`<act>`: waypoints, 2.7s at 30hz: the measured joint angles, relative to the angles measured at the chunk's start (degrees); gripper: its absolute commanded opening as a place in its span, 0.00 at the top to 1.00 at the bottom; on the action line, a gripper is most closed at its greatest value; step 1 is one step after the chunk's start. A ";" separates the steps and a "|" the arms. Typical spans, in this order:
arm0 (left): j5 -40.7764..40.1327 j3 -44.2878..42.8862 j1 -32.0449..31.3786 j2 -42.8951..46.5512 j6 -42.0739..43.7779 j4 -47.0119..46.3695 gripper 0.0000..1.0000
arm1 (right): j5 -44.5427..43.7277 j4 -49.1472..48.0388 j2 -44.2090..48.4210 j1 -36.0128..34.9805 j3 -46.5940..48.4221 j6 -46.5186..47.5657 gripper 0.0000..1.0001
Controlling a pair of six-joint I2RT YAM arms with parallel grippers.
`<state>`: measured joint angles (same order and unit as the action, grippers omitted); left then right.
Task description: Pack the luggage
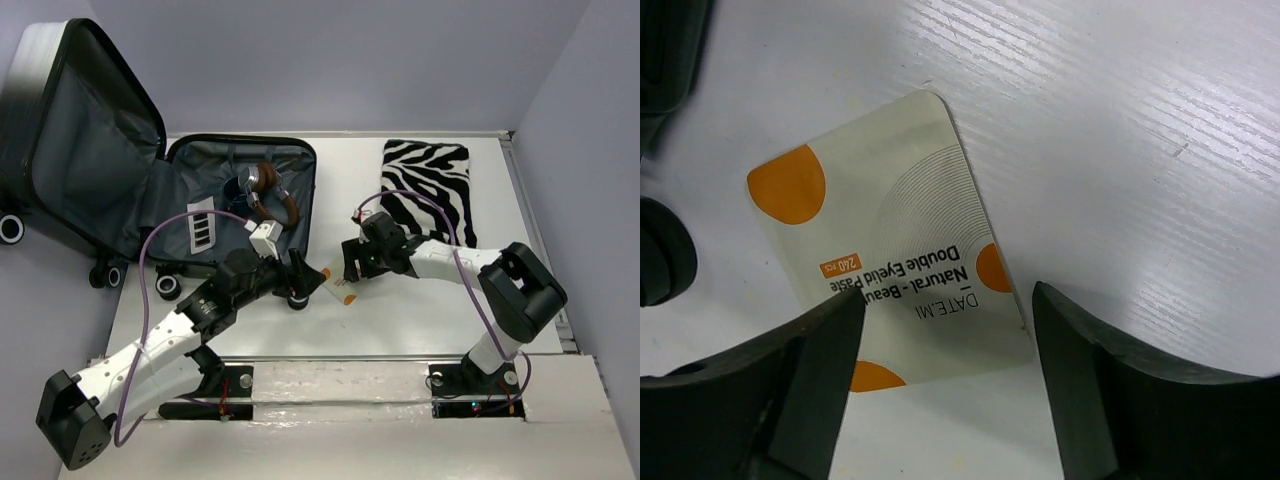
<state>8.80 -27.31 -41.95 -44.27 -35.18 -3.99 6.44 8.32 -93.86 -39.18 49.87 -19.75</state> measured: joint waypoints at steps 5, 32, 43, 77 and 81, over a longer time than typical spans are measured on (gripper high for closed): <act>-4.42 0.55 -2.16 -1.05 -1.16 0.00 0.07 | -3.21 -0.07 -1.49 -1.07 1.09 -0.83 0.44; -22.05 -1.09 -19.23 -10.75 -1.27 1.60 0.18 | -16.68 9.97 4.55 -5.51 -2.93 -12.09 0.45; -29.64 -2.29 -19.61 -1.09 -1.38 2.03 0.08 | -14.97 10.32 2.49 -9.70 3.02 -8.22 0.03; -29.77 -13.49 -19.76 -21.70 0.09 1.44 0.17 | -29.33 20.65 20.85 -4.22 -2.64 -14.34 0.30; -29.92 -19.74 -19.85 -31.12 1.92 0.17 0.17 | -28.72 20.15 26.67 -2.69 -4.20 -14.05 0.48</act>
<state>-21.12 -47.05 -61.80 -75.40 -33.26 -3.81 -22.28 28.47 -67.20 -41.87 45.67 -33.80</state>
